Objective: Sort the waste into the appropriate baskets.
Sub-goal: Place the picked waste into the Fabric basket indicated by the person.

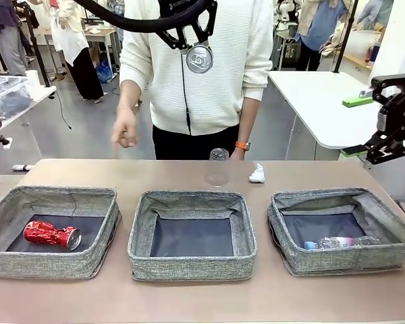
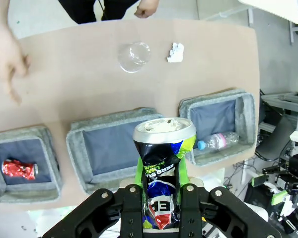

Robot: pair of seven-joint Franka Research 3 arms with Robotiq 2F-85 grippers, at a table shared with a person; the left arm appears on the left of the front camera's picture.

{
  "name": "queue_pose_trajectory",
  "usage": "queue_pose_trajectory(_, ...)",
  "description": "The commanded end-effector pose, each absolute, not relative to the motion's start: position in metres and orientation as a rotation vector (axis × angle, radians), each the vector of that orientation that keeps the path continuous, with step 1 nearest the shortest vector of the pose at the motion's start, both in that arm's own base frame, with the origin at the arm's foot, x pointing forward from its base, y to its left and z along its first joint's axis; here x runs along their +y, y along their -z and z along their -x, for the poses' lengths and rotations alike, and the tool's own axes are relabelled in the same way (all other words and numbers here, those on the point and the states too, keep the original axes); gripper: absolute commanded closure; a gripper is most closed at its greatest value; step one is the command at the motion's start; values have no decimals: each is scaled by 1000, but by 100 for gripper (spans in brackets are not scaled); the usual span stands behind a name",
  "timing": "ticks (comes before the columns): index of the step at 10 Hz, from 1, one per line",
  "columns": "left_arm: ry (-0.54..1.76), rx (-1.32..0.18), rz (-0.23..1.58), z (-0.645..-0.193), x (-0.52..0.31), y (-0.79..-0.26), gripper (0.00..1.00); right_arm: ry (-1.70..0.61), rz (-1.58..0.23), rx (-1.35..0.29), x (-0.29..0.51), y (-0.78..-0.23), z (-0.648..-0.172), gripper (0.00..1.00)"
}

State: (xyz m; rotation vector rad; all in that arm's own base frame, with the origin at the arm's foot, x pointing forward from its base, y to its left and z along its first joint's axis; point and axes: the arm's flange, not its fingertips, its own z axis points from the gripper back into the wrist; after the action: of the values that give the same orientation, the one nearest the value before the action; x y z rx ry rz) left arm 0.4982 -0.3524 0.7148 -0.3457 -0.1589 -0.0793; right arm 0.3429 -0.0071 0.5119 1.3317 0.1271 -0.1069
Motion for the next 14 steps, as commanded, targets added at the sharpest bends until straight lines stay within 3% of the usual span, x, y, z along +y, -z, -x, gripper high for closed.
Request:
queue_pose_trajectory(1, 85, -160, 349, -496, -351, -717, 73, 95, -1337, 127, -6, -512, -342, 0)
queue_pose_trajectory(9, 79, -159, 346, -498, -352, -715, 73, 95, -1337, 127, -6, -512, -342, 0)
queue_pose_trajectory(11, 218, -177, 177, -458, -321, -680, 73, 95, -1337, 127, -6, -512, -342, 0)
queue_pose_trajectory(14, 180, -124, 176, -352, -238, -622, 73, 95, -1337, 127, -6, -512, -342, 0)
